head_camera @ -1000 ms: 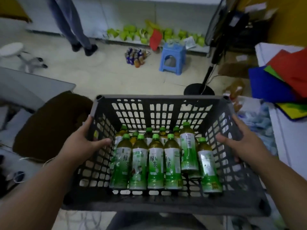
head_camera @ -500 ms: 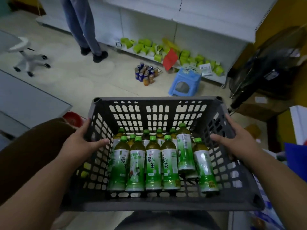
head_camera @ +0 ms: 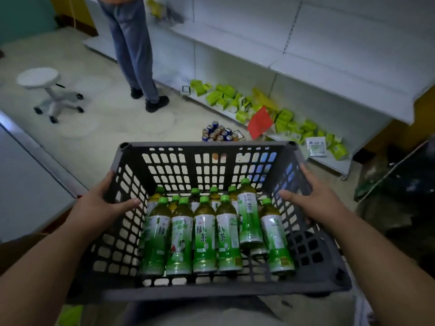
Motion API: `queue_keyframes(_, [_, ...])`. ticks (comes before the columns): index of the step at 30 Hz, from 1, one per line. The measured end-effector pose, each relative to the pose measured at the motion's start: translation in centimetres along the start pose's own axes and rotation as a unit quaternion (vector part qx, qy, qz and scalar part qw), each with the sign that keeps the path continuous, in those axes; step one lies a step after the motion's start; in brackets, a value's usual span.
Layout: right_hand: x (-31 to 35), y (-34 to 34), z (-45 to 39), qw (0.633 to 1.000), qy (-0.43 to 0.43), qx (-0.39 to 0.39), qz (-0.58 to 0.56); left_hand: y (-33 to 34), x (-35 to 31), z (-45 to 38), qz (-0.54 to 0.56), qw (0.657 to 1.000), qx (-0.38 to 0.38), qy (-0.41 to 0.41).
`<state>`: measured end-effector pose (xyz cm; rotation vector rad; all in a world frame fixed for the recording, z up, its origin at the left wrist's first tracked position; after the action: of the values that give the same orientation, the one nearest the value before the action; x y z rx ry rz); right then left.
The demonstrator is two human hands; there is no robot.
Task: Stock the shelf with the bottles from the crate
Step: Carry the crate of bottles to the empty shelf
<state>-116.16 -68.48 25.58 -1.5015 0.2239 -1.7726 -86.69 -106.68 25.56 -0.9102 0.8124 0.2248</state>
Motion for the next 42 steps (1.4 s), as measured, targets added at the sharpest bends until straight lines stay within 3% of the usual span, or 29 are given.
queue_keyframes(6, [10.7, 1.1, -14.0, 0.998, -0.057, 0.017, 0.012, -3.7, -6.5, -10.7, -0.005, 0.997, -0.072, -0.004])
queue_keyframes(22, [38.8, 21.4, -47.1, 0.987, -0.125, 0.099, 0.028, -18.9, -10.5, -44.9, 0.061, 0.987, -0.127, -0.073])
queue_keyframes(32, [60.2, 40.3, -67.7, 0.953, -0.199, 0.225, 0.048, -29.7, -10.5, -62.6, 0.116, 0.943, -0.273, -0.151])
queue_keyframes(38, [76.0, 52.6, -74.0, 0.915, -0.296, 0.260, 0.090, -37.8, -7.6, -70.4, 0.142, 0.906, -0.343, -0.203])
queue_keyframes(42, [83.0, 62.3, -77.3, 0.904, -0.285, 0.297, 0.115, -42.7, -3.9, -77.0, 0.167, 0.892, -0.365, -0.208])
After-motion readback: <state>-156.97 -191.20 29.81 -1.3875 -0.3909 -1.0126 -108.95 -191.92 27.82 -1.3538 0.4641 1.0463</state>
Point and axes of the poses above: each hand's wrist, its own z-axis away from the middle knuckle, its own y-axis out of the palm, x = y × z, the point moved 6 cm from there along -z, towards the middle knuckle, and after that the axes turned 4 degrees about -x, right-handed, at the moved point
